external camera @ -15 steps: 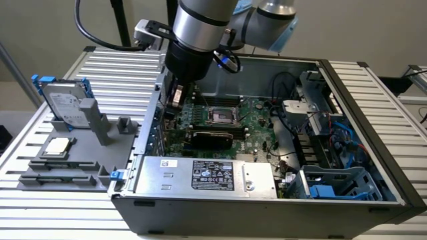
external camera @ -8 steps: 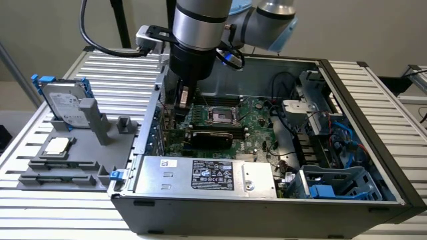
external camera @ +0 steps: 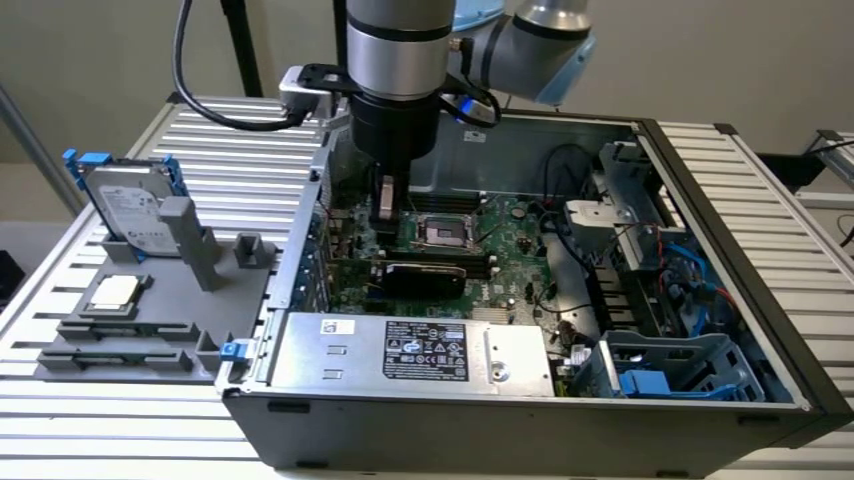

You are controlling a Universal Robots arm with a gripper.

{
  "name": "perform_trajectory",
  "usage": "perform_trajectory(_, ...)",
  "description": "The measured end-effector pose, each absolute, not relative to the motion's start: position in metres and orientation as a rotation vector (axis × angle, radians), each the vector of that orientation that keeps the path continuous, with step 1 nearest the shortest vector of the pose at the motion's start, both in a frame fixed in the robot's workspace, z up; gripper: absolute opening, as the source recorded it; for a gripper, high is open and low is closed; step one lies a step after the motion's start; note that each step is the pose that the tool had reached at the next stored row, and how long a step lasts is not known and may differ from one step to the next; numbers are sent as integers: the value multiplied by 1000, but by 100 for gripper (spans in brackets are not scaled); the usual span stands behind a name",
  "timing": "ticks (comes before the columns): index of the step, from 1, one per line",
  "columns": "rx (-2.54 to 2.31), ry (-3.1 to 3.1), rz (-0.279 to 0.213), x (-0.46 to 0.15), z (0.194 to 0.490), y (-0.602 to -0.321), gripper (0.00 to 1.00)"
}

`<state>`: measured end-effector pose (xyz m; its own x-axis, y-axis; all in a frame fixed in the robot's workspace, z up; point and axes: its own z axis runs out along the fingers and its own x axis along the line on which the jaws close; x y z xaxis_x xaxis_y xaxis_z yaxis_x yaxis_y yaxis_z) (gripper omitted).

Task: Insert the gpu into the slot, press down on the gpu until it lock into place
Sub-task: 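Press down on the gpu until it lock into place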

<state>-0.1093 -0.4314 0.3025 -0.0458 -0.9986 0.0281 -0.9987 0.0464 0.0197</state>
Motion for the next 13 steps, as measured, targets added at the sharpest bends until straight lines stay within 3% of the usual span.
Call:
perform_trajectory(2,2164,-2264,45,-107,303,-431,11)
perform_trajectory(5,2171,-2270,56,-104,303,-432,11)
perform_trajectory(13,2171,-2269,55,-104,303,-432,11)
